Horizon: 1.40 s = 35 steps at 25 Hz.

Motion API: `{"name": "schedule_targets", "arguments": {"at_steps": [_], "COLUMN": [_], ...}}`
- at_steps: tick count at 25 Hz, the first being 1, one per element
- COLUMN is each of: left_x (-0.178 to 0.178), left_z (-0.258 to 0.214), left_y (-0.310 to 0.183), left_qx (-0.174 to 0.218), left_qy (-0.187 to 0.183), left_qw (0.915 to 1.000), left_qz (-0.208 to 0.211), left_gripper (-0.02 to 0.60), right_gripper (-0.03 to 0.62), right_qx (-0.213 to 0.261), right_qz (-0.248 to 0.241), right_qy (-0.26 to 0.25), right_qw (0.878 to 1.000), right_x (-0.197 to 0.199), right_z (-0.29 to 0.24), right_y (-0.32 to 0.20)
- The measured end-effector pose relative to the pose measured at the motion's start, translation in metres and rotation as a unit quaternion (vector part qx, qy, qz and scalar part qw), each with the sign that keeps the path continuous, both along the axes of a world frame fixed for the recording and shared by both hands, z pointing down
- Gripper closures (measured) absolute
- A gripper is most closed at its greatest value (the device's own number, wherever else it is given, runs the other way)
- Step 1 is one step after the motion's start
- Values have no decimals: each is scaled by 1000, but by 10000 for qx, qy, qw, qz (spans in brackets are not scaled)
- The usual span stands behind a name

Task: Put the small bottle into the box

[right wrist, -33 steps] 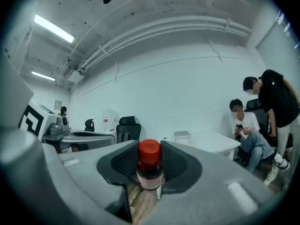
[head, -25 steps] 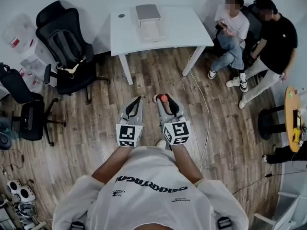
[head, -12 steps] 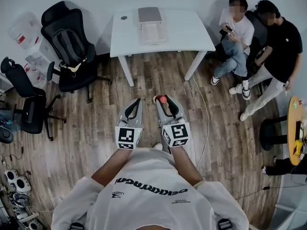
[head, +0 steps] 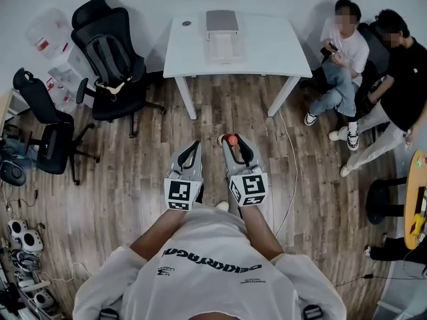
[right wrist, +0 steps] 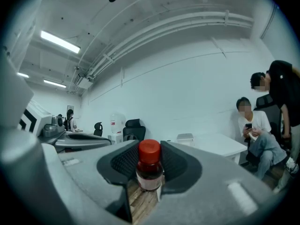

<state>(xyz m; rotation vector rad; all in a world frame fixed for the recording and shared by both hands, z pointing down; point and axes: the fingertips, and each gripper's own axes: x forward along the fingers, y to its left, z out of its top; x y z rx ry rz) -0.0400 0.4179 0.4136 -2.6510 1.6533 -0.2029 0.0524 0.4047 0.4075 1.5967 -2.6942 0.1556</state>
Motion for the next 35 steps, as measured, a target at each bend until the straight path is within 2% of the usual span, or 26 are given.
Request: {"name": "schedule_targets", "arguments": {"at_steps": [7,15,26,35], "left_x": [6,10,3,-2], "left_z": [4,12,12,10], "left_y": [-26,-81,-211,-316], "left_qx": [26,-22,-109,-205], "left_qy": [101,227,263,226], "left_qw": [9999,9997,9994,9981], "left_qz": [4,59,214,537], "left_gripper": [581,581,581,581], "right_gripper": [456,456,456,456], "right_qx": [-35,-65,-133,-222], "right_qz": [-69,-51,56,318], "right_qy": [145,250,261,289], "right_qw": [9999,9997,9996,9988], "right_x": [1,1,-10,-17], "right_z": [5,10,12,7], "right_y": [-22,-75,-199,-299]}}
